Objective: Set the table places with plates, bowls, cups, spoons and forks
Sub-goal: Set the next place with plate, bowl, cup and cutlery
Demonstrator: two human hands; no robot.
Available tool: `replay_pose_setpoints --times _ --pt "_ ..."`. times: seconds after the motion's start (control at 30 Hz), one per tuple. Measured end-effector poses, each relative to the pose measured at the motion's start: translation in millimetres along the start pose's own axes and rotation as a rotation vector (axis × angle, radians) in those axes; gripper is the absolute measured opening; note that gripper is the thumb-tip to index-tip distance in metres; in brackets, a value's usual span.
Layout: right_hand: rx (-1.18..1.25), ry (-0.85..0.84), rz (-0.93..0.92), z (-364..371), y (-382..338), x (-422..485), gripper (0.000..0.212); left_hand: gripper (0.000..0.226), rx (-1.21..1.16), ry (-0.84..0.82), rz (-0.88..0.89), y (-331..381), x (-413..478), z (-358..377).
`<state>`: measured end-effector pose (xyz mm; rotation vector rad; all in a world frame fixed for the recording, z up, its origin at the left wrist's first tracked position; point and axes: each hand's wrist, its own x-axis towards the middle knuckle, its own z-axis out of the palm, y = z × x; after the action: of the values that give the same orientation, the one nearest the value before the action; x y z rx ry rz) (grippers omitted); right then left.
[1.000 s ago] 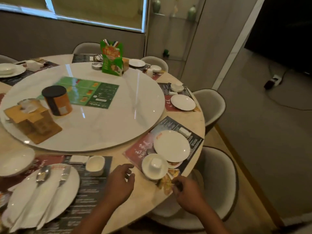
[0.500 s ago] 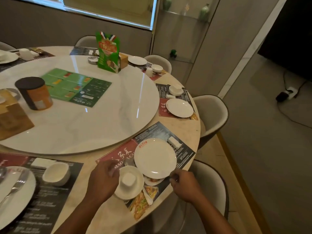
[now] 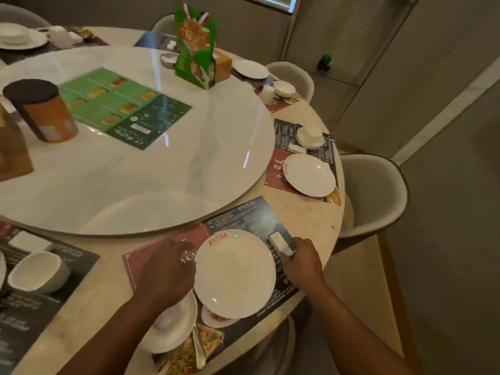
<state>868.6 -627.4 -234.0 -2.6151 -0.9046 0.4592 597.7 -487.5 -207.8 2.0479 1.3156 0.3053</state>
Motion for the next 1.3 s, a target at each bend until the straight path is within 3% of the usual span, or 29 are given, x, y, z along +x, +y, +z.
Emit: replay_pose_setpoints --times 0.27,0.63,0.83,0.97,1.3 --pt "-0.014 -0.162 -0.279 14 18 64 0.045 0.038 0.119 0.185 -0.174 33 -6 32" --pt "-0.039 -0.315 -0.766 23 -82 132 0.043 0.033 0.178 0.297 -0.269 54 -25 47" --pt "0.025 -0.346 -0.819 24 -88 132 0.042 0.029 0.092 0.439 -0.320 47 -34 40" --pt "0.026 -0.353 -0.756 25 -88 135 0.045 0.023 0.012 0.529 -0.366 51 -38 39" --pt "0.071 -0.372 -0.745 30 -88 134 0.042 0.036 0.006 0.555 -0.467 46 -48 32"
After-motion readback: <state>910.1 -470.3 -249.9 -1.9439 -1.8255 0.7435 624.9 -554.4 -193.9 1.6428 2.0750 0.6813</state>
